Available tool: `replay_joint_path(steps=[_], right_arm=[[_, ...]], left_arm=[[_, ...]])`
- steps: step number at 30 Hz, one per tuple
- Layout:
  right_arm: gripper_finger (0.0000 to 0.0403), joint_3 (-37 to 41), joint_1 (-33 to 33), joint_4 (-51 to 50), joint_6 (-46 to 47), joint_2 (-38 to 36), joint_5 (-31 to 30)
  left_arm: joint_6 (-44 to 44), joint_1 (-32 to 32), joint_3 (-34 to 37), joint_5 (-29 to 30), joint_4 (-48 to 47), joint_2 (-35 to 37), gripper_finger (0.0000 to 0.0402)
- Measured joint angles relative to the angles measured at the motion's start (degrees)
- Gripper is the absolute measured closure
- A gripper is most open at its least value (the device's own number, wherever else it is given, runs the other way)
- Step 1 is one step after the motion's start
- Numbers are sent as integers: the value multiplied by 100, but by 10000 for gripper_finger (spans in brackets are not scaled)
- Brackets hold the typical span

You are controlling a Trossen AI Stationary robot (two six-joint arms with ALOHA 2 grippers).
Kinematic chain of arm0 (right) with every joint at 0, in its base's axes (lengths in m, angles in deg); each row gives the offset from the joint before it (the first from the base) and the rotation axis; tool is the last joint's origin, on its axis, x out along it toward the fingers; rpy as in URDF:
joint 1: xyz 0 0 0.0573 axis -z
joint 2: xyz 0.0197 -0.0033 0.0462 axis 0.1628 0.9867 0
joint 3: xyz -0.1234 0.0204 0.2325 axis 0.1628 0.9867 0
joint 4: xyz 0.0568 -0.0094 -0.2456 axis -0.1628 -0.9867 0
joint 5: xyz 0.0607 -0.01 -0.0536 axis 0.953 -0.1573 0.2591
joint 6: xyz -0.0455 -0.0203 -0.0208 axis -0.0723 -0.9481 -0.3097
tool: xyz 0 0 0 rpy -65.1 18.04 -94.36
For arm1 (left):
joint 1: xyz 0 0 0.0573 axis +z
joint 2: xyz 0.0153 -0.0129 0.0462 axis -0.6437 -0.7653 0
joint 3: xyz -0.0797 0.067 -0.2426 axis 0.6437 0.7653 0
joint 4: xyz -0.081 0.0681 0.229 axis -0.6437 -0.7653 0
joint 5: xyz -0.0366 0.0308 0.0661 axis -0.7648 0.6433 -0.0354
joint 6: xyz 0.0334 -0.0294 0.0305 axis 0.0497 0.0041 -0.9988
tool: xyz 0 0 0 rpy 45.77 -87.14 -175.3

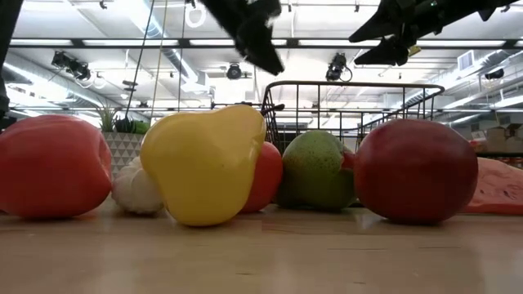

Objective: Build produce basket
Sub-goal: Put the red apple into the brown wire basket

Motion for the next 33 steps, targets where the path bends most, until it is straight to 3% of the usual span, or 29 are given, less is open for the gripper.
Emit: replay_joint_path(steps=[13,25,33], right_arm=[[3,0,-11,5,60,0,22],[3,0,-11,2,64,0,44],[3,0,-11,44,64,0,44]], left_arm=[[430,1159,595,-188,-13,4,5],[-306,1997,1385,-194,409,-36,5],[-834,2202,1825,-199,1360,-90,21]])
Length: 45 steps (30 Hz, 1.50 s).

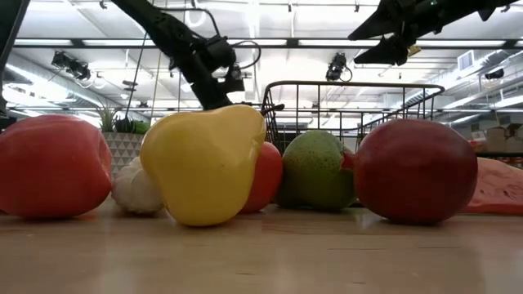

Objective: Build produce basket
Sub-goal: Put the red apple into the brown wire basket

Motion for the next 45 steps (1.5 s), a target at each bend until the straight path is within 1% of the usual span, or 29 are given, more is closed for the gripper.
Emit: replay_joint_path(steps=[5,10,18,28,32,40,45], right_arm=[[3,0,0,16,0,2,0],[3,0,0,53,0,20,2],[3,0,-4,13,0,24,4],[3,0,-11,-12,55,22,9],[3,0,-11,-19,107,24,9],[3,0,-11,-20,107,24,8],[3,0,-11,-20,107,24,9]], left_arm=[[-168,51,90,-47,307,-179,57],[-117,42,86,-117,851,-466,94],[-302,60,84,-98,1472,-890,136],[-226,185,81,-151,1598,-1075,194],[-89,219,81,-272,1576,-1082,220],[-63,219,81,-297,1555,-1082,271],[-63,218,79,-299,1493,-1082,296]])
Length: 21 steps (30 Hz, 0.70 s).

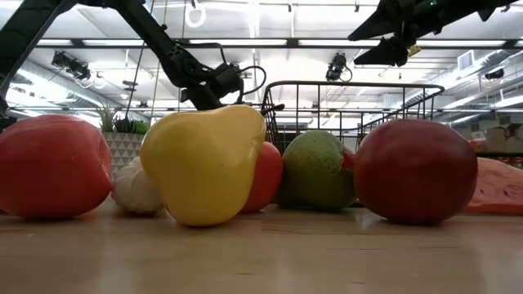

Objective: Build produce basket
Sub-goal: Put the red apple into the brown wire basket

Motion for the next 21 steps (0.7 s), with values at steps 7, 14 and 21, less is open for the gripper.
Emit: replay_joint_path(steps=[7,14,21], right_arm=[[3,0,0,0,0,0,-2],[3,0,0,0,0,0,-2],[3,0,0,1,0,0,-1]], left_arm=[[2,-5,-4,-8,-92,0,339],[2,-5,-4,-17,-111,0,388],[109,-5,-4,3,-132,11,395]])
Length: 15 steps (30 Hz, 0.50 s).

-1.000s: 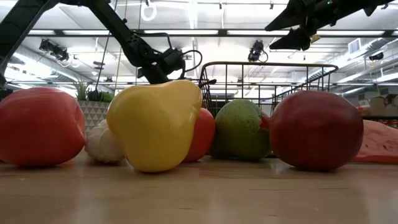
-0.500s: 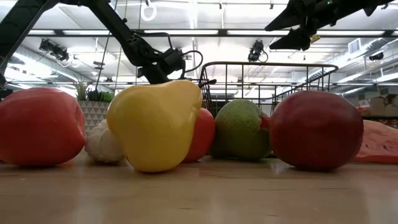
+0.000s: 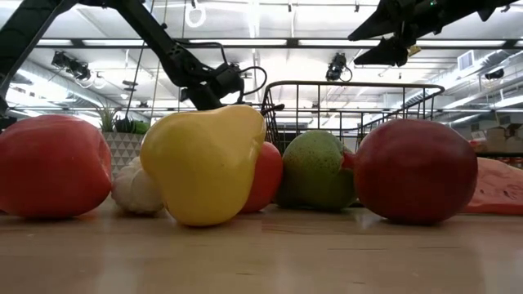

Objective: Build produce basket
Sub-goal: Put the red apple into the brown wire basket

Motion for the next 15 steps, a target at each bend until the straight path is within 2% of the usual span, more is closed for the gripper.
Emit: replay_joint_path(steps=[7,15], right_arm=[[3,0,-1,-4,46,0,138],[3,2,-25,-12,57,-2,140]], left_arm=[[-24,-130,-35,116,-298,126,397],[-46,-293,-57,172,-655,686,398]])
